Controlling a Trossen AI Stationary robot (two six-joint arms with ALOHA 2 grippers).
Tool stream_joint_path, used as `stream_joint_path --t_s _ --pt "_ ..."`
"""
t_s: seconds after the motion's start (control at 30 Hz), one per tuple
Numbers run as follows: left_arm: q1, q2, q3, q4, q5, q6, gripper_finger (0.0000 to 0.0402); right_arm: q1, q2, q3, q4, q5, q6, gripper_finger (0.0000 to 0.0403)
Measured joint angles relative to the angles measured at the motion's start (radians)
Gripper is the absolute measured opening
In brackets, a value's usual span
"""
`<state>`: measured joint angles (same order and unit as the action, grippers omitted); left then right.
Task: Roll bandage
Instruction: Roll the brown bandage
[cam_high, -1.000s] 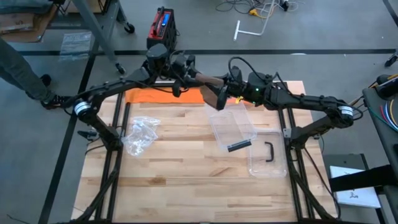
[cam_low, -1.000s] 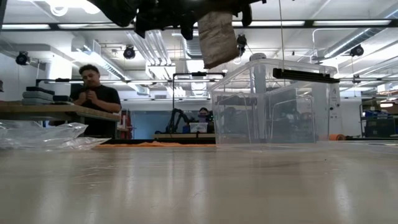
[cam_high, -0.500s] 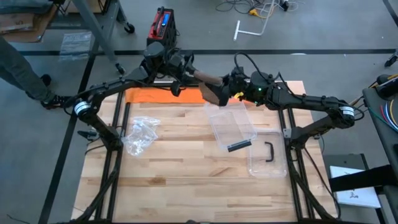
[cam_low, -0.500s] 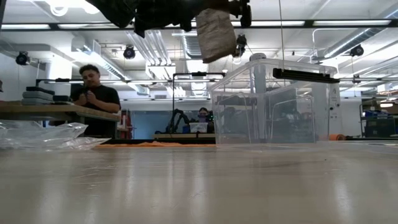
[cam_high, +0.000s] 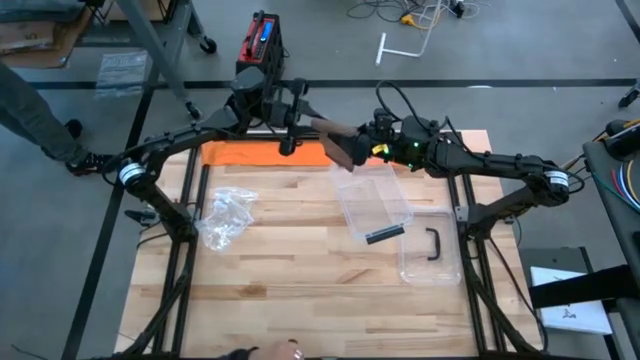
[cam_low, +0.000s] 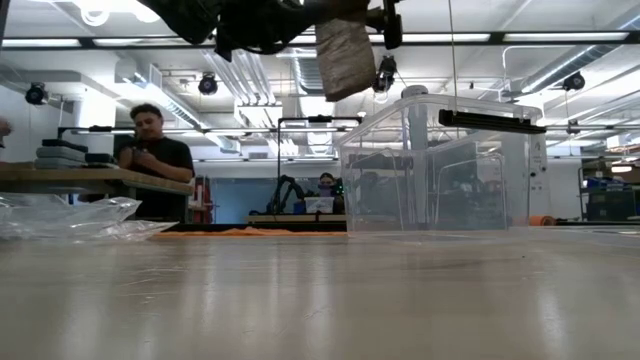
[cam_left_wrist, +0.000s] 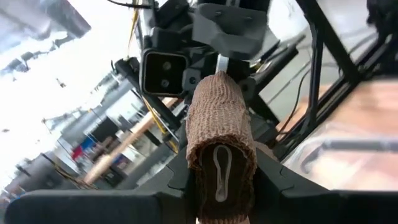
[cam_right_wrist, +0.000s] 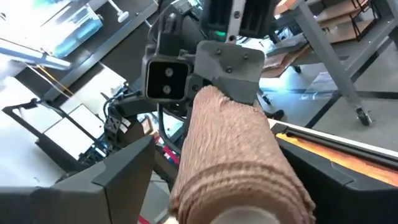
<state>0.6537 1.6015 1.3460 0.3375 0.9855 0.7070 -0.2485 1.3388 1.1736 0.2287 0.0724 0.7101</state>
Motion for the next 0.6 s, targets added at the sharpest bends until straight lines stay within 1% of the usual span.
stream_joint_path --t_s 0.13,0.27,0.4,0.5,0.6 --pt "-0.001 -0.001 0.000 -0.009 0.006 0.144 0.0082 0.000 0.000 0.000 0.000 0.011 0.025 0.0282" --pt "-0.002 -0.001 0.000 -0.012 0.010 0.166 0.0082 0.000 0.004 0.000 0.000 0.025 0.039 0.0260" --pt "-0.002 -0.001 0.000 -0.012 0.010 0.120 0.0085 0.000 0.004 0.000 -0.007 0.026 0.018 0.0231" --pt "-0.003 -0.001 0.000 -0.011 0.009 0.045 0.0095 0.000 0.004 0.000 -0.010 0.042 -0.042 0.0200" --pt "-0.003 -0.001 0.000 -0.008 0.004 -0.045 0.0112 0.000 0.004 0.000 -0.008 0.060 -0.102 0.0166"
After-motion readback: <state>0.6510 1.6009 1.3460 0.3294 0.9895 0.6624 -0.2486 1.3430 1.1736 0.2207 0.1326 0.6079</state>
